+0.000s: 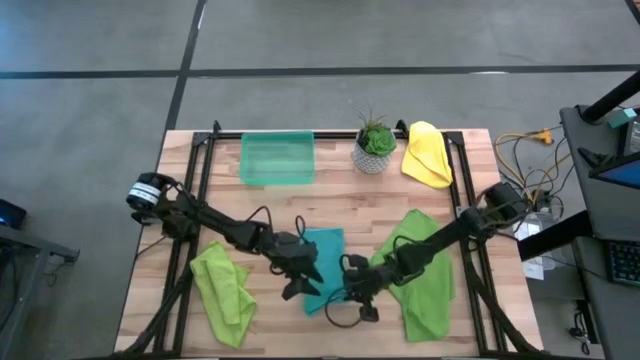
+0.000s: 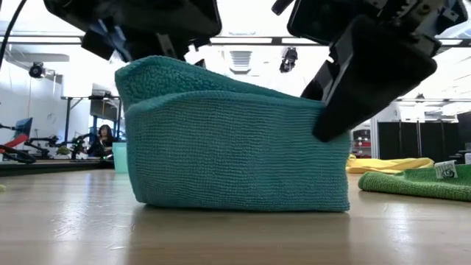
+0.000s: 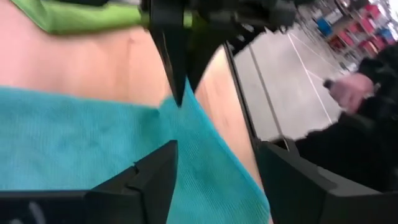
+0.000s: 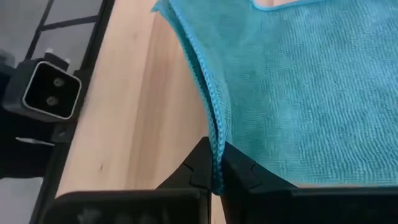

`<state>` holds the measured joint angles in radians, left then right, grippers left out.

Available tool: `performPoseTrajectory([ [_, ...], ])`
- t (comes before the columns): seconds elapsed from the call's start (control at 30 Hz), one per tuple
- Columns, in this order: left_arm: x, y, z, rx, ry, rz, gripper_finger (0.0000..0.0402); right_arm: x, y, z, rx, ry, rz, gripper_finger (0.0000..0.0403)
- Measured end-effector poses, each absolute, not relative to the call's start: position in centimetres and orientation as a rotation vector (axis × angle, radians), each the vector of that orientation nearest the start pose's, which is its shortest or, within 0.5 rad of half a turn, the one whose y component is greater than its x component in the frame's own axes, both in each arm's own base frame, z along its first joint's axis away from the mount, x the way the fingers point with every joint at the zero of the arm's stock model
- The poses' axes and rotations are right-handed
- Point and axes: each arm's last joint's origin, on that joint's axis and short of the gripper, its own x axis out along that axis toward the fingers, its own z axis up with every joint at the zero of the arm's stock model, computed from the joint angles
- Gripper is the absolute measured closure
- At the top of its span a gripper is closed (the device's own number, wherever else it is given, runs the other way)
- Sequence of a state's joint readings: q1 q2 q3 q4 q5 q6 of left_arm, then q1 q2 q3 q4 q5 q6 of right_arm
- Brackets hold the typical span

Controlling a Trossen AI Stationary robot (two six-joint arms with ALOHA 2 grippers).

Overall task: Fold microfiber towels
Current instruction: Fold the blue microfiber cloth

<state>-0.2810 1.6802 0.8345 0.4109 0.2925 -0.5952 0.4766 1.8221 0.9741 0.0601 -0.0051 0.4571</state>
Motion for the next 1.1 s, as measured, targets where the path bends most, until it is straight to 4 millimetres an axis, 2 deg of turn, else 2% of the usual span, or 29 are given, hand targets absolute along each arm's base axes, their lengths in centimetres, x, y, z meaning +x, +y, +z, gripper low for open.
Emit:
performPoseTrajectory([
  [0.13, 33.0, -10.3, 18.6, -0.565, 0.569, -0.379, 0.0190, 32.2, 16.4, 14.7, 0.250, 0.859, 0.263, 0.0394],
  [0.4, 33.1, -11.7, 19.2, -0.530, 0.548, -0.298, 0.0189, 32.5, 15.7, 14.7, 0.304, 0.863, 0.228, 0.0394],
  [0.57, 32.4, -12.9, 18.6, -0.483, 0.649, -0.248, 0.0189, 32.8, 15.1, 14.6, 0.324, 0.862, 0.204, 0.0394],
  [0.8, 31.6, -14.4, 18.4, -0.451, 0.650, -0.232, 0.0189, 33.1, 14.3, 14.6, 0.366, 0.865, 0.165, 0.0394],
  [1.1, 31.4, -15.0, 18.2, -0.476, 0.650, -0.172, 0.0189, 33.4, 13.6, 14.6, 0.398, 0.865, 0.134, 0.0394],
])
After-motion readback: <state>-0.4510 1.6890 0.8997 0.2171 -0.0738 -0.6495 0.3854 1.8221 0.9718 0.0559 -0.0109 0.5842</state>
